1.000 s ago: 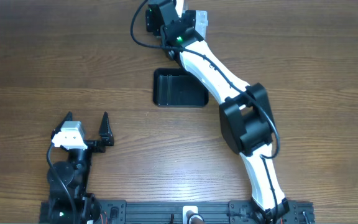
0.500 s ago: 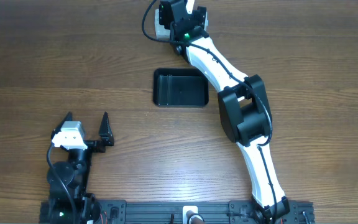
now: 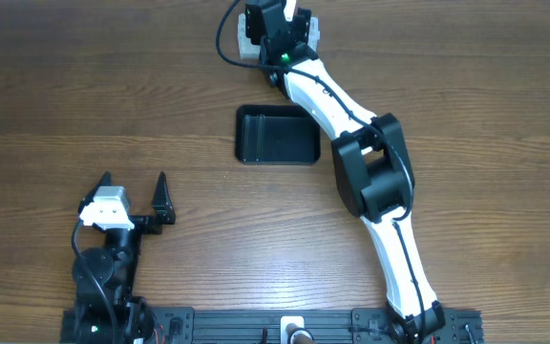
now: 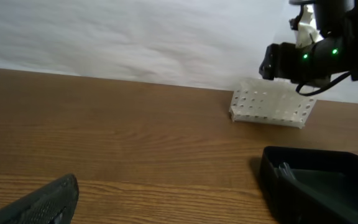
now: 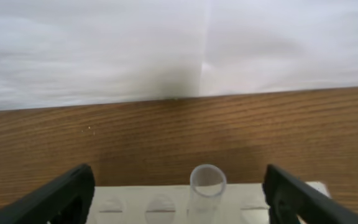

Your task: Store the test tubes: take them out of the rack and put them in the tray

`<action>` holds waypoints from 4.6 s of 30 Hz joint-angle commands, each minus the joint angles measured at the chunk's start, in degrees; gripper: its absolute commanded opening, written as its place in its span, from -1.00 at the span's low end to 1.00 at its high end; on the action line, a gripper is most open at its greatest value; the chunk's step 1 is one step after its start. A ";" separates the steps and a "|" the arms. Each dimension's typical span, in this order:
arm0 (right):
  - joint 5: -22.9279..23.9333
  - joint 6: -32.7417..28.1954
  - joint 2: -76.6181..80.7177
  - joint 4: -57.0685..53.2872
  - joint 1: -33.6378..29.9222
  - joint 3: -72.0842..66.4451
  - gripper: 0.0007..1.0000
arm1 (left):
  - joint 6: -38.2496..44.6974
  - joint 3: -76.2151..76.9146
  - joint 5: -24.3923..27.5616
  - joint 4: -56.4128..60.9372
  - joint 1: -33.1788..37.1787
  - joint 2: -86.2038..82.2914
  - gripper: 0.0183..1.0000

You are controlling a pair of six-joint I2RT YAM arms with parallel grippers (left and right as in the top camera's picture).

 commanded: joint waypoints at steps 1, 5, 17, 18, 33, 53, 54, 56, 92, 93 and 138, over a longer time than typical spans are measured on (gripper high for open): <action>1.03 -0.42 1.14 0.81 -0.07 1.27 0.46 | 0.79 -0.26 0.59 -0.13 0.35 -0.46 1.00; 1.27 -0.57 1.16 0.74 -0.13 1.27 0.26 | 0.79 -0.26 0.59 -0.11 0.35 -0.46 1.00; 3.61 -2.47 1.16 0.48 -0.33 1.27 -0.06 | 0.79 -0.26 0.59 -0.13 0.35 -0.46 1.00; 3.76 -2.47 1.16 0.44 -0.42 1.27 -0.07 | 0.79 -0.26 0.59 -0.13 0.35 -0.46 1.00; 4.02 -2.47 1.16 0.11 -0.68 1.27 -0.49 | 0.79 -0.26 0.59 -0.11 0.35 -0.46 1.00; 4.24 -2.51 1.16 -0.31 -0.92 1.27 -0.86 | 0.79 -0.26 0.59 -0.13 0.35 -0.46 1.00; 4.26 -2.56 1.14 -0.31 -0.92 1.27 -0.86 | 0.79 -0.26 0.59 -0.11 0.35 -0.46 1.00; 4.26 -2.97 0.96 -0.28 -0.85 1.29 -0.88 | 0.79 -0.26 0.59 -0.11 0.35 -0.46 1.00; -16.65 10.38 -22.84 -49.00 2.25 -5.64 -0.95 | 0.79 -0.26 0.59 -0.11 0.35 -0.46 1.00; -16.68 10.97 -22.12 -48.74 2.25 -6.58 -0.96 | 0.79 -0.26 0.59 -0.11 0.35 -0.46 1.00; -17.05 14.97 -8.37 -44.65 5.99 -9.16 -0.87 | 0.76 -0.26 0.59 -0.11 0.35 -0.46 1.00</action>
